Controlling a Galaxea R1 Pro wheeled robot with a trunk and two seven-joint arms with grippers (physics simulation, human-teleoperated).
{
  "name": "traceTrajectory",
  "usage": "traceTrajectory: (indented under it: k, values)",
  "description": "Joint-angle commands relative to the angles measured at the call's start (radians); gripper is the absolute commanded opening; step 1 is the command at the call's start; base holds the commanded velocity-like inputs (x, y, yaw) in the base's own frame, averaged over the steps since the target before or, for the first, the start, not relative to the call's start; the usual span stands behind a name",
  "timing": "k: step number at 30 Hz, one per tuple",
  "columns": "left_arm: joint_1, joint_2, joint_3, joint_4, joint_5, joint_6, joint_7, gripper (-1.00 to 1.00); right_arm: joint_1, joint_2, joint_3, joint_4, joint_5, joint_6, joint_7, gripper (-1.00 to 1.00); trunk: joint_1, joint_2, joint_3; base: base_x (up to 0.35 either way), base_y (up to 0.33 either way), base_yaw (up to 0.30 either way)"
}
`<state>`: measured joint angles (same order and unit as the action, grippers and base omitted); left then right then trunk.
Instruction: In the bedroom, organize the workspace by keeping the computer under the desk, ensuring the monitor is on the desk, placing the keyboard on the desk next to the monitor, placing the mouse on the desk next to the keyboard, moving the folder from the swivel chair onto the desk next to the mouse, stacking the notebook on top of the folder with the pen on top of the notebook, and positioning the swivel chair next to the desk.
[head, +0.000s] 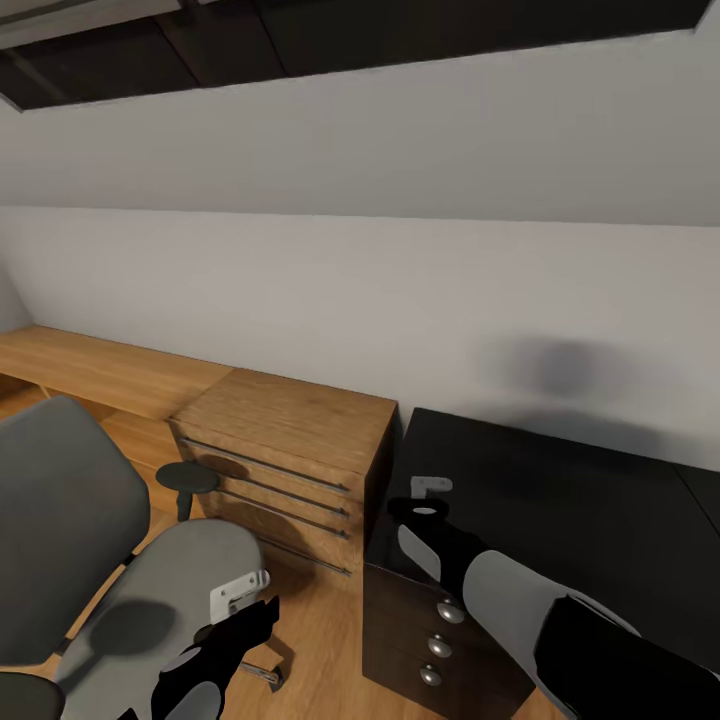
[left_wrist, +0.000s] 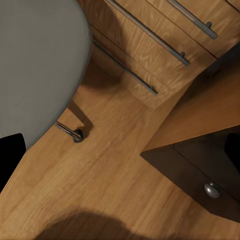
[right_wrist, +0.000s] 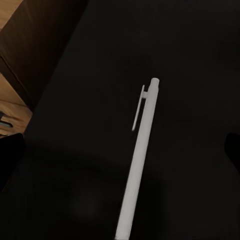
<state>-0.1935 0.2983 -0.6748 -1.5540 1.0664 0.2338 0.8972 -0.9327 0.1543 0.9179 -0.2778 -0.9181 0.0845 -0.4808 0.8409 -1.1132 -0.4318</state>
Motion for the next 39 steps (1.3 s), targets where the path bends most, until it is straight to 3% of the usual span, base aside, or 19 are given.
traceTrajectory:
  k: [1, 22, 33, 39]
  values:
    - [-0.001, 0.001, -0.004, -0.001, 0.003, 0.004, 0.006, 1.0, -0.001, -0.001, 0.002, -0.001, -0.002, 0.02, -0.006, 1.0, 0.0, -0.001, -0.001, 0.0, 0.0, 0.0]
    - [-0.001, -0.001, -0.01, -0.001, 0.003, 0.004, 0.006, 1.0, -0.007, -0.002, -0.002, 0.003, -0.004, 0.072, -0.006, 1.0, 0.0, -0.001, -0.001, 0.0, 0.0, 0.0]
    - [-0.001, -0.001, -0.011, -0.003, 0.003, 0.004, 0.006, 1.0, -0.008, -0.002, -0.003, 0.005, -0.004, 0.085, -0.007, 1.0, 0.042, -0.078, -0.036, 0.0, 0.0, 0.0]
    - [-0.001, -0.001, -0.019, -0.003, 0.003, 0.004, 0.006, 1.0, -0.008, -0.002, -0.003, 0.005, -0.004, 0.086, -0.007, 1.0, 0.042, -0.078, -0.036, 0.0, 0.0, 0.0]
